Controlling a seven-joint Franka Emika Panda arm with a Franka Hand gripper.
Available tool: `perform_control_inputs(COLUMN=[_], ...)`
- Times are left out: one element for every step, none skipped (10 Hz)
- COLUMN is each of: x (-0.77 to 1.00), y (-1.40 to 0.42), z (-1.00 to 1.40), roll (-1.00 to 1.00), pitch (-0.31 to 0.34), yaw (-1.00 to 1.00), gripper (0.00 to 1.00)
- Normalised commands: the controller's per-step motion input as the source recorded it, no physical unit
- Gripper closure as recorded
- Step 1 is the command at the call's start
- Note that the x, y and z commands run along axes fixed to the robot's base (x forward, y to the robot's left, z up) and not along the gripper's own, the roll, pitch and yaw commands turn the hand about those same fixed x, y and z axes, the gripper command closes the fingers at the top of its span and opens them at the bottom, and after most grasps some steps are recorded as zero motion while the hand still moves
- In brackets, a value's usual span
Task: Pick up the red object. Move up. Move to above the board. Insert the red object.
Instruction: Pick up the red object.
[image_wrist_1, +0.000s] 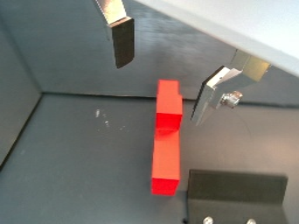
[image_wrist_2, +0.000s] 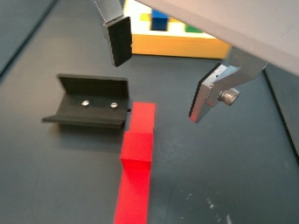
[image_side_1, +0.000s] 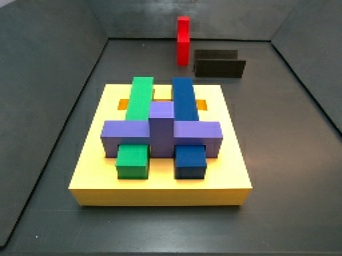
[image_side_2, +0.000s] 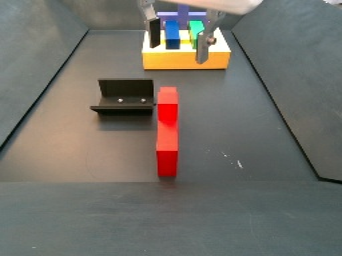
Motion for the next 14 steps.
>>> perform_control_inputs(x=[0.09, 0.12, 0.09, 0.11, 0.19, 0.21, 0.16, 0.12, 0.11, 0.11, 0.16, 0.21, 0.14, 0.08], y=[0.04, 0.04, 0.11, 0.12, 0.13, 0.12, 0.13, 0.10, 0.09, 0.07, 0.07, 0.13, 0.12, 0.16], z=[-0.14, -0.01, 0.00, 0.00, 0.00, 0.00, 0.00, 0.00, 0.00, -0.01, -0.07, -0.12, -0.21, -0.31], roll=[-0.05, -0.07, -0.12, -0.12, -0.12, -0.10, -0.09, -0.07, -0.06, -0.07, -0.06, -0.06, -0.04, -0.07], pitch=[0.081, 0.069, 0.061, 0.074, 0.100, 0.109, 0.109, 0.093, 0.086, 0.063, 0.066, 0.097, 0.121, 0.156], yaw=[-0.91, -0.87, -0.76, -0.74, -0.72, -0.67, -0.54, -0.51, -0.44, -0.40, -0.56, -0.74, -0.83, -0.77], gripper=[0.00, 0.00, 0.00, 0.00, 0.00, 0.00, 0.00, 0.00, 0.00, 0.00, 0.00, 0.00, 0.00, 0.00])
